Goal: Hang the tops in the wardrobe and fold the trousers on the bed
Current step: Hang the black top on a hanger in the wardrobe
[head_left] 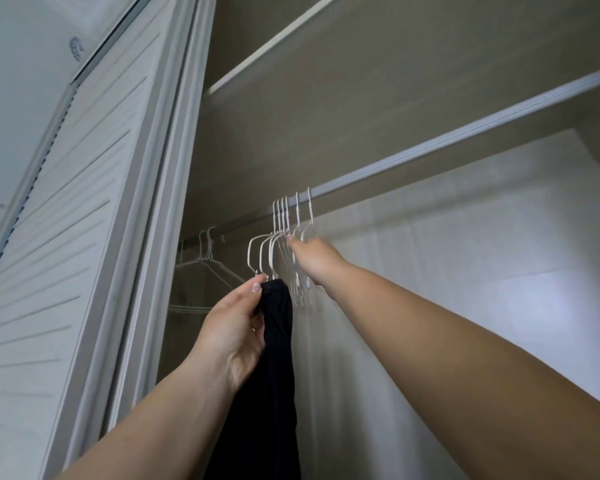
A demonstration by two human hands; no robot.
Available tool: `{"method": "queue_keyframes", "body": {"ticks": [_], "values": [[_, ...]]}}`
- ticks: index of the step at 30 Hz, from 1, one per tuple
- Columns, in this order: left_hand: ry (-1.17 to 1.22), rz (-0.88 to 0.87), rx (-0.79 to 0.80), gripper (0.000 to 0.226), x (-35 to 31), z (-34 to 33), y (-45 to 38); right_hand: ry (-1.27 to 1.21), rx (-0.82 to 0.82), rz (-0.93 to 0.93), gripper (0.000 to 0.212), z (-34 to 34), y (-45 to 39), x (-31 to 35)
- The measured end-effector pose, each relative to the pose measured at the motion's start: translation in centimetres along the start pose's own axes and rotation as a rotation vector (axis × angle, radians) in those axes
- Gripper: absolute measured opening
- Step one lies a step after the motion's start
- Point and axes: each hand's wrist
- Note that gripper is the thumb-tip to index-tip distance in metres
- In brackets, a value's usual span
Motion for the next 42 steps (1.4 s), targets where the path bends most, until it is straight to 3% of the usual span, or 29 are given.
{"method": "queue_keyframes", "body": {"ticks": [3,15,24,29,33,35,39,42], "values": [[-0.008,-0.008,0.003,0.019,-0.2,0.4,-0.4,-0.024,-0.087,0.023,0.032,-0.7,-0.8,-0.4],[0.003,0.037,0.012,0.021,0.0,1.0,0.1,-0.041,-0.499,-0.014,0.033,0.5,-1.3,-1.0],[-0.059,0.104,0.056,0.024,1.7,-0.9,1.9,0.007,-0.605,0.122,0.022,6.2,3.4,-4.2],[-0.159,0.145,0.134,0.019,3.1,-2.7,3.1,0.12,-0.546,0.178,0.023,10.0,9.4,-7.5],[-0.43,0.111,0.305,0.014,4.7,-3.6,4.0,0.135,-0.524,0.138,0.027,12.6,15.3,-10.2],[-0.743,-0.041,0.405,0.013,5.8,-3.6,4.2,0.107,-0.523,0.11,0.03,13.5,18.2,-11.1],[-1.416,-0.416,0.751,0.015,8.6,-3.3,4.3,0.036,-0.508,0.062,0.034,13.9,23.5,-12.6],[-1.631,-0.426,0.893,0.021,11.0,-3.2,5.1,0.015,-0.482,-0.001,0.035,13.8,26.8,-13.3]]}}
Point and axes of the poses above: each hand's wrist, its own y-axis away from the middle knuckle, its own z-axis out of the back of the hand, x = y × z
